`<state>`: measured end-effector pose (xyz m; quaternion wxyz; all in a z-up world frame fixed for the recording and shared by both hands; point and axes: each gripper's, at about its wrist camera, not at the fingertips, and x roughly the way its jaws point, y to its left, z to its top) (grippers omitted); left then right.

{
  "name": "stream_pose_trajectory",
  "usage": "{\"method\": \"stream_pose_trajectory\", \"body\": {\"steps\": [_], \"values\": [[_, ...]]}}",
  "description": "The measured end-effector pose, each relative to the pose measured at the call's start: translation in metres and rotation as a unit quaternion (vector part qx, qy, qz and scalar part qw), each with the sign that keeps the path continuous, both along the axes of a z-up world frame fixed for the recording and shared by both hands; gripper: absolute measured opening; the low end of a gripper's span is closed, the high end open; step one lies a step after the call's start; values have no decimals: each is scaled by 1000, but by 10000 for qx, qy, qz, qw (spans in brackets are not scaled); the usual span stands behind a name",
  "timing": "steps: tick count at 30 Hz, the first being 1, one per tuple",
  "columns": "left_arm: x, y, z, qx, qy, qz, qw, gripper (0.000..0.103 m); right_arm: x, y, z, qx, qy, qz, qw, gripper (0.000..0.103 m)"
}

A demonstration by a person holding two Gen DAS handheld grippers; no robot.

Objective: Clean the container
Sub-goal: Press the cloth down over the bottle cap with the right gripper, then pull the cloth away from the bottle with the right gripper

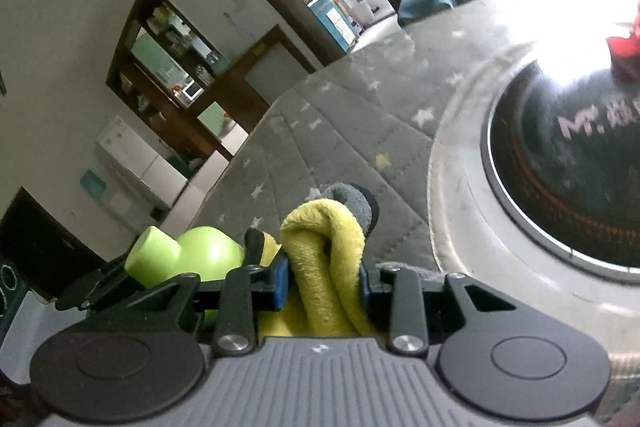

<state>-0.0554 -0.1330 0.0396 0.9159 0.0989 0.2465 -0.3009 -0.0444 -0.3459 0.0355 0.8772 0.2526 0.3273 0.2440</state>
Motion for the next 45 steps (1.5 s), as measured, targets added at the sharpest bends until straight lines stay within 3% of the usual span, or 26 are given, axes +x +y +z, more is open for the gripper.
{"method": "stream_pose_trajectory", "body": {"steps": [8, 16, 25, 35, 45], "values": [[3, 9, 4, -280, 157, 133, 9994, 71, -1, -9, -17, 3, 250, 3, 9997, 33], [-6, 21, 35, -618, -188, 202, 9977, 71, -1, -17, -33, 7, 499, 7, 9988, 32], [-2, 17, 49, -920, -242, 102, 9954, 71, -20, 9, -19, -577, 63, 439, 9974, 32], [1, 20, 47, -839, -331, 287, 9955, 71, -42, 33, -10, -901, -184, 1063, 9901, 28], [0, 21, 46, -978, -192, 216, 9948, 71, -40, 4, -6, -699, -190, 491, 9962, 26]]}}
